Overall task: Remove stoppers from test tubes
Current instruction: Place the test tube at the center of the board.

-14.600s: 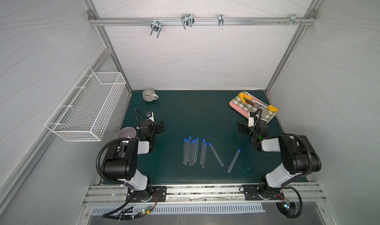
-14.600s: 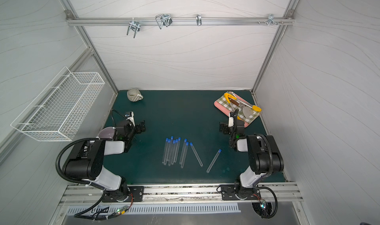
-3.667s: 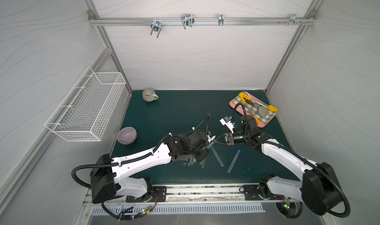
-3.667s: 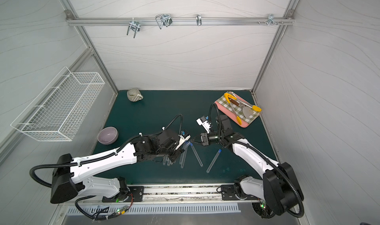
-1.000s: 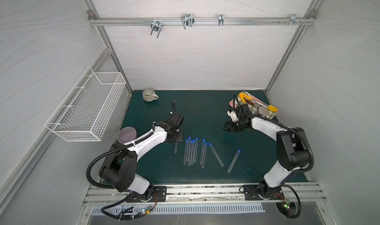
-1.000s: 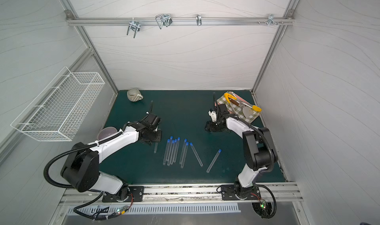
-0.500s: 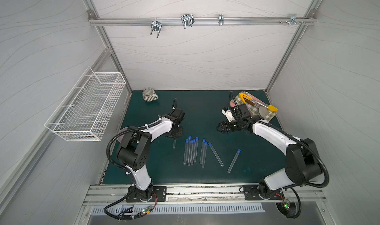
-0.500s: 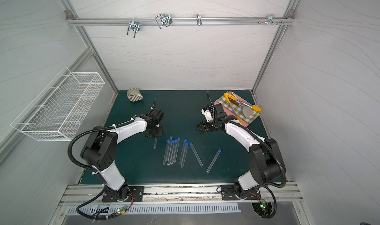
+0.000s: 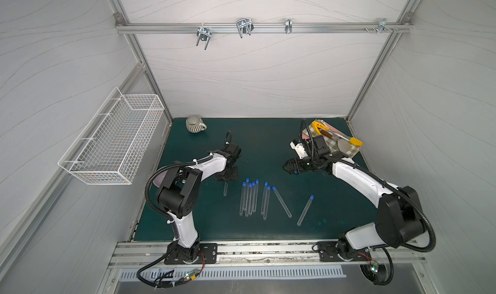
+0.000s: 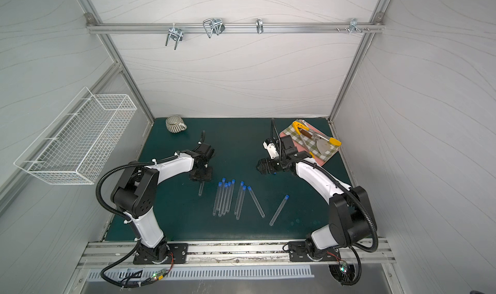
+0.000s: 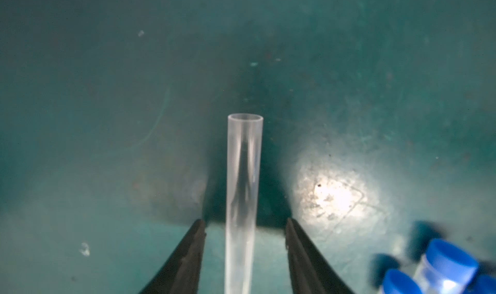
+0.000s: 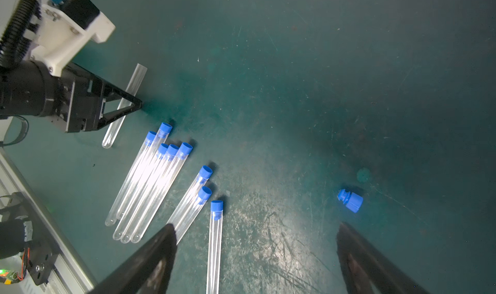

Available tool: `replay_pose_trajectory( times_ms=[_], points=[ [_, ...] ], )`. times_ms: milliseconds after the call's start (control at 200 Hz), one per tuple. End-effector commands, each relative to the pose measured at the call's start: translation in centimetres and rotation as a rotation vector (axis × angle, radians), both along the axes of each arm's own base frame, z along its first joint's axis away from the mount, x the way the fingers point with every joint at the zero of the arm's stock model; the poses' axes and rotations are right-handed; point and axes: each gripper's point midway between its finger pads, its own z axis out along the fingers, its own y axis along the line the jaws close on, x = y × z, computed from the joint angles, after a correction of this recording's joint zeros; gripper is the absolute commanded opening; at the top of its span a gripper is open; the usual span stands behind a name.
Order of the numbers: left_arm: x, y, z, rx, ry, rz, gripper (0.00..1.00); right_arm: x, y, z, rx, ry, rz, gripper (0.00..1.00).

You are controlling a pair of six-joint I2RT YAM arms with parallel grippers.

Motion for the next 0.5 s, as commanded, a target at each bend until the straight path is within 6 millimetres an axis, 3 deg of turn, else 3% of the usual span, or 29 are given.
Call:
replay_pose_trajectory(
  times_ms=[0,245,335,495],
  points=[
    [1.0,0.2,2.9,-0.007,-0.074,0.017,0.64,-1.5,-0.5,0.3,-0.022,-0.003,0.024,0.94],
    [1.1,0.3,7.7,-0.041,-0.229,0.042,0.79,-3.0,0.1,0.3,-0.017,0.037,0.039,0.96],
    [0.7,-0.8,8.5,-0.08,-0.28,0.031,0.93,-3.6,1.0,1.9,0.04,0.047,0.035,0.99],
    [-0.5,-2.7,9.3,-0.138,-0.267,-0.007,0.95,-4.5,2.2,3.8,0.094,0.025,0.027,0.99]
  ],
)
